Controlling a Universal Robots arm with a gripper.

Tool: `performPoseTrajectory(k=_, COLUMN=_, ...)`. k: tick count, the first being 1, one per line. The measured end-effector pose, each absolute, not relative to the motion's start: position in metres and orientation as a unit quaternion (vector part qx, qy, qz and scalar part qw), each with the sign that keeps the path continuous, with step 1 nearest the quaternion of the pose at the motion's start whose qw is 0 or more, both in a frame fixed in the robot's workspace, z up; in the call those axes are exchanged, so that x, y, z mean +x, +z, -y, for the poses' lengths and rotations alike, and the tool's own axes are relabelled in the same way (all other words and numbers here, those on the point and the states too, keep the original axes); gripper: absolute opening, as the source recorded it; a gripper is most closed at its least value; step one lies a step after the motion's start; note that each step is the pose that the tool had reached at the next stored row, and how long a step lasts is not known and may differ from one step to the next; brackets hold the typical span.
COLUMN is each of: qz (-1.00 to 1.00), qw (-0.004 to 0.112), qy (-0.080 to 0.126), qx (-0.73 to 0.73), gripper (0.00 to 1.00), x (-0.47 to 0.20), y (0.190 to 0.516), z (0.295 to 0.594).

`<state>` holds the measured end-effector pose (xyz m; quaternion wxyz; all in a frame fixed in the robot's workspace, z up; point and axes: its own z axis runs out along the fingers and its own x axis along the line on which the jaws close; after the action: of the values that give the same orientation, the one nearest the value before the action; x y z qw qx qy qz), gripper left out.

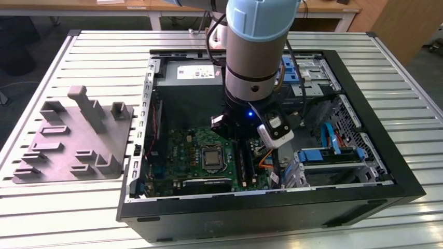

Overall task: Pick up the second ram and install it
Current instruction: 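Insert the second ram into the second slot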

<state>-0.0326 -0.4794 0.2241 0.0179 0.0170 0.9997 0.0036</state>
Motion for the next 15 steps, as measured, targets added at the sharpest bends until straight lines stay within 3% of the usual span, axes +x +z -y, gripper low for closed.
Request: performPoseTrajectory(k=15, qz=-1.0, qw=0.018, qy=0.004, qx=0.017, gripper=0.13, x=-0.0322, y=0.2202, z=0.4795)
